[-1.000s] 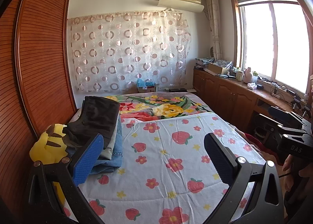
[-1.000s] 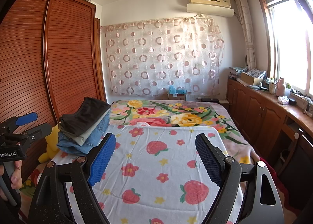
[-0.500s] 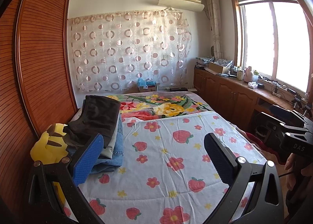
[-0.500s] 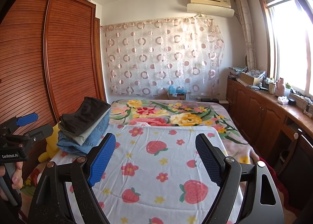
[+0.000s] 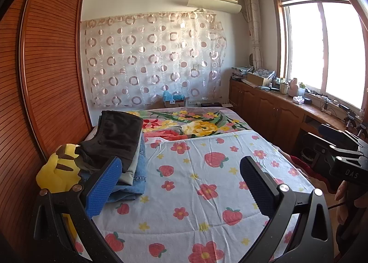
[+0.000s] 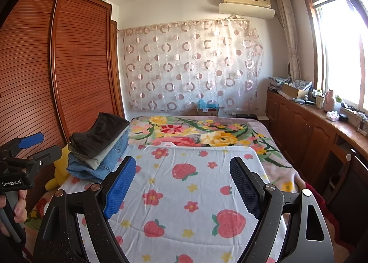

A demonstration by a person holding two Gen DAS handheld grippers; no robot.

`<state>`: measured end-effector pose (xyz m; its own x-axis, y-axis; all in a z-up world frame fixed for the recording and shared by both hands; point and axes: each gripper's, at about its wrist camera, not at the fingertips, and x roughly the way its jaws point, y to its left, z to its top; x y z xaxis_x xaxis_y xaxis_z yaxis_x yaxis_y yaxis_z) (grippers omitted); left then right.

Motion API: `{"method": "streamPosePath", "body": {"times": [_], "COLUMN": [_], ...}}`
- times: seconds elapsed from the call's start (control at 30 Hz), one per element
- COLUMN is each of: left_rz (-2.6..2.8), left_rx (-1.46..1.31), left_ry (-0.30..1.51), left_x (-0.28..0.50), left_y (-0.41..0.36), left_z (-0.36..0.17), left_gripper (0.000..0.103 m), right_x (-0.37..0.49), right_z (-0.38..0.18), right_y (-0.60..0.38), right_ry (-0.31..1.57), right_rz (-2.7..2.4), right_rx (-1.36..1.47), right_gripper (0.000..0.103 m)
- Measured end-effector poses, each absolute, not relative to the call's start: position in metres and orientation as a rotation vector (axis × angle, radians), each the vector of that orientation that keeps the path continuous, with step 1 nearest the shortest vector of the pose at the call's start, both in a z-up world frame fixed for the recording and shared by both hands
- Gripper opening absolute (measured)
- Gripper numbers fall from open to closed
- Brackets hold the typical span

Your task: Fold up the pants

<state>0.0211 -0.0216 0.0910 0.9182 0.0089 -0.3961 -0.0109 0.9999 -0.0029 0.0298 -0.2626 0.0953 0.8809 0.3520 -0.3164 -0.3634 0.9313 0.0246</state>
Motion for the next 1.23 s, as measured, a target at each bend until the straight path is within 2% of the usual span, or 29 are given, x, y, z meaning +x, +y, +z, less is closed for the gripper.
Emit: {"method": "streamPosePath", "body": {"times": [1.23], "left_rz": [0.009], "left_rx": [-0.005], "left_ry": [0.410], "left_x": [0.0226], "left_y": [-0.0223], "left_z": [0.0912], "left_gripper": [0.103], "right_x": [0.0280], "right_z": [0.0935], "right_y": [-0.2594], "right_ry": [0.322], "right_rz": [0.368], "right_rx": [-0.028], "right_gripper": [0.085]}}
